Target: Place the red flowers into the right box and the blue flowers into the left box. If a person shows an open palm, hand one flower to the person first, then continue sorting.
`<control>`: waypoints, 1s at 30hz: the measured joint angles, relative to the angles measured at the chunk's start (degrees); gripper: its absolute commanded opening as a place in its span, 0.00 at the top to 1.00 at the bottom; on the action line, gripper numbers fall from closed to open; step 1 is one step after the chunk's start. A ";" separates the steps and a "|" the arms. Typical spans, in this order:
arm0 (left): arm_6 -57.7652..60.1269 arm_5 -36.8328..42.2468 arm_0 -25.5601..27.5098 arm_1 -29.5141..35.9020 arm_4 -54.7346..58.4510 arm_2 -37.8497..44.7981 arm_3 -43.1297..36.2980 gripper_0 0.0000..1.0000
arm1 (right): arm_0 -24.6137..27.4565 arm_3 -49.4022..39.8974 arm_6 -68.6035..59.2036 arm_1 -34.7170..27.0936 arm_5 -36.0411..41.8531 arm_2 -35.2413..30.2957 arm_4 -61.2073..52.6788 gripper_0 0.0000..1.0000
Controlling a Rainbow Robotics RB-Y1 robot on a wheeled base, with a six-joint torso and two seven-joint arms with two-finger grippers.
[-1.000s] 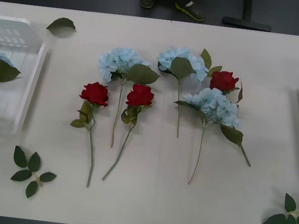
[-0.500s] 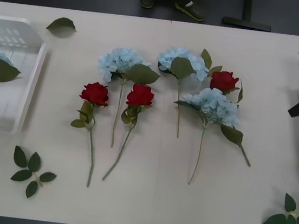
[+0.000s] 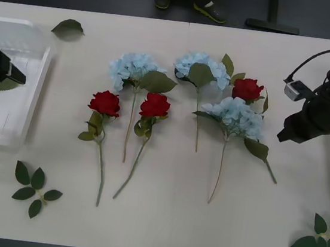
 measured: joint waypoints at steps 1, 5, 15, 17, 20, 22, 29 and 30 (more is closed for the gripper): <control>0.60 0.00 0.00 -0.88 -0.22 -0.94 -0.78 0.00 | 0.00 0.46 0.00 0.47 -0.01 0.00 0.60 0.15; 5.78 -0.20 0.00 -4.00 -1.05 -6.07 -4.34 0.00 | 0.01 1.89 0.00 2.04 -0.12 0.00 2.65 0.15; 13.71 -0.47 0.00 -12.21 -8.01 -14.27 -8.41 0.00 | 0.01 6.13 -0.01 7.41 -1.25 0.00 6.66 0.15; 14.01 -0.76 0.00 -13.28 -10.01 -16.07 -8.78 0.00 | 0.01 6.88 -0.01 8.66 -1.26 0.00 7.57 0.15; 14.48 -1.90 0.00 -14.48 -12.75 -18.80 -8.84 0.00 | 0.02 7.85 -0.01 10.23 -2.18 0.05 8.47 0.15; 14.58 -1.94 0.00 -15.12 -14.92 -20.36 -8.84 0.00 | 0.02 8.25 -0.06 10.81 -3.46 0.49 9.16 0.15; 16.41 -2.83 0.00 -16.65 -24.18 -27.86 -8.84 0.00 | 0.02 9.38 -0.54 11.02 -7.90 5.23 9.60 0.15; 17.03 -3.24 0.00 -16.77 -24.36 -28.46 -8.83 0.00 | 0.02 9.87 -0.54 11.07 -7.97 5.47 9.60 0.15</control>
